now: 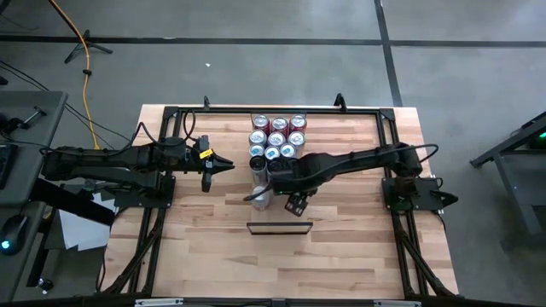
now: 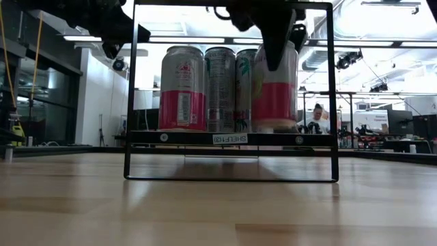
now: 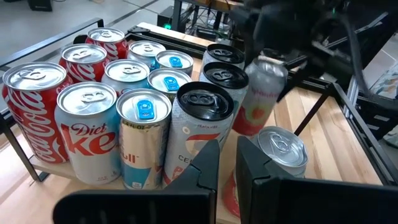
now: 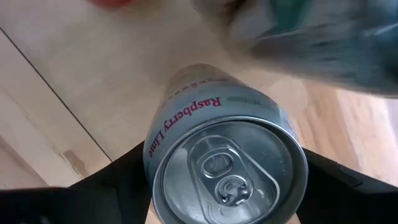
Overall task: Place canned beverage on shelf
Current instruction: Put the pink soda can on the shelf aligned with the other pink white soda can
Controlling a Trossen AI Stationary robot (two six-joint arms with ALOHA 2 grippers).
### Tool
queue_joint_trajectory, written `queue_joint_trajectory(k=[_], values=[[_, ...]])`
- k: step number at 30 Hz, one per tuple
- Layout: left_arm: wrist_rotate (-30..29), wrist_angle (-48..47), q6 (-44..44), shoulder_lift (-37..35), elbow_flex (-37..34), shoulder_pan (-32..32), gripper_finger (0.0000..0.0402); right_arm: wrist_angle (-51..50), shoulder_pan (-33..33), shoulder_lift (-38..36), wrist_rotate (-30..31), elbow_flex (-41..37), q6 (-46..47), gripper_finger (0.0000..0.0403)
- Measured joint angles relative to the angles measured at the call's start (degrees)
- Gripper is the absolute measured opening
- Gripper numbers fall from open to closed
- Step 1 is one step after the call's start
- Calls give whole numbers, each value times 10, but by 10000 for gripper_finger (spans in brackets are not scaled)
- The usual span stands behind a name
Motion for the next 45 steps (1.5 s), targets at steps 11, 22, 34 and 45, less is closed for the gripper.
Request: queue_joint_trajectory(k=[11, 22, 34, 45], values=[[0, 0, 1, 0, 0, 0, 0, 54, -1, 18, -6, 1, 20, 282], [-18, 1, 1, 0, 0, 0, 0, 65, -2, 17, -12, -25, 31, 315], [-18, 1, 0, 0, 0, 0, 0, 77, -2, 17, -20, -28, 27, 324], [-18, 1, 0, 0, 0, 0, 0, 79, -2, 17, -18, -28, 32, 325]])
